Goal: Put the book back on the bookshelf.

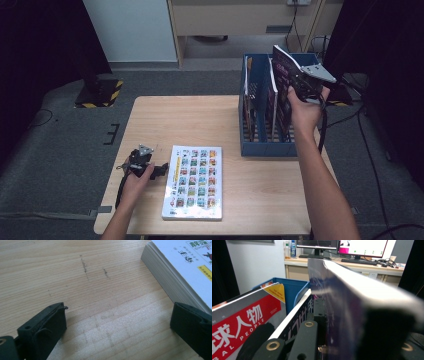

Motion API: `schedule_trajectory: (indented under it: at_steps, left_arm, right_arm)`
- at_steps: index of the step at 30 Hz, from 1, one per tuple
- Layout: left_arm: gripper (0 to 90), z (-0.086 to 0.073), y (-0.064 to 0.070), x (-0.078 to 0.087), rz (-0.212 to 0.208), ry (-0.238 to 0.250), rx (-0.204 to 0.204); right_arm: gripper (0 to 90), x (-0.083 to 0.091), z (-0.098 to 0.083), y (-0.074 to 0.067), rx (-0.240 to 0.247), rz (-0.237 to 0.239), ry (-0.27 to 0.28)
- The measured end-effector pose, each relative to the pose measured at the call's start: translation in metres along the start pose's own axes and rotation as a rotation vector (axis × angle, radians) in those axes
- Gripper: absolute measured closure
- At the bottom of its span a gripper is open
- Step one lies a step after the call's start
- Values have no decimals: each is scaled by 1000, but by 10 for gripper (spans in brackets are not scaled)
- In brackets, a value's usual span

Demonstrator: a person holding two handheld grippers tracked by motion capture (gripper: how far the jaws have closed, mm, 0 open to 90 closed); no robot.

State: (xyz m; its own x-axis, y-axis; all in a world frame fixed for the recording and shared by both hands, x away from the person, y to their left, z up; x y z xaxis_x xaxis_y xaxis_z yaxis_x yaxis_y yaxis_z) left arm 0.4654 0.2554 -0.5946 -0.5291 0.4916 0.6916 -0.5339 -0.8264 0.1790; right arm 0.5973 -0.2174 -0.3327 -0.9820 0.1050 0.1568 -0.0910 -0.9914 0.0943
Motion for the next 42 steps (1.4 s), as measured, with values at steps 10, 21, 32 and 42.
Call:
schedule_trajectory:
  at_steps: [10,21,32,42]
  left_arm:
    - [0,0,0,0,0,0,-1]
    - [0,0,0,0,1,0,-1]
    - [0,0,0,0,0,0,-1]
    - [0,0,0,0,0,0,-2]
  right_arm:
    - [838,-11,-8,-1,0,-8,6]
    - [838,-16,-25,1,-27,-11,1]
    - [836,-19,-39,2,-42,-11,-3]
    - [832,-20,-54,0,-47,-11,-23]
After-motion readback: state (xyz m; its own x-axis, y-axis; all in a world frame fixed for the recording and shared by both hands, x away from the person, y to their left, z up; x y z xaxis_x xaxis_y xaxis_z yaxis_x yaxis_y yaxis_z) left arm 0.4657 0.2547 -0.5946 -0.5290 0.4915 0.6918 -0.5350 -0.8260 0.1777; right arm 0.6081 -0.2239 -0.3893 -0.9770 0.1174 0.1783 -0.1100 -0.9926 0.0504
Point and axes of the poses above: each handheld gripper's, and its own axes: x roughly backward along the jaws, z roughly out of its top, y roughly to its right, the point moved 8 cm from there along -x, roughly forward along the jaws, and after that the axes turned 15 degrees about -z, right-handed, at the moved point
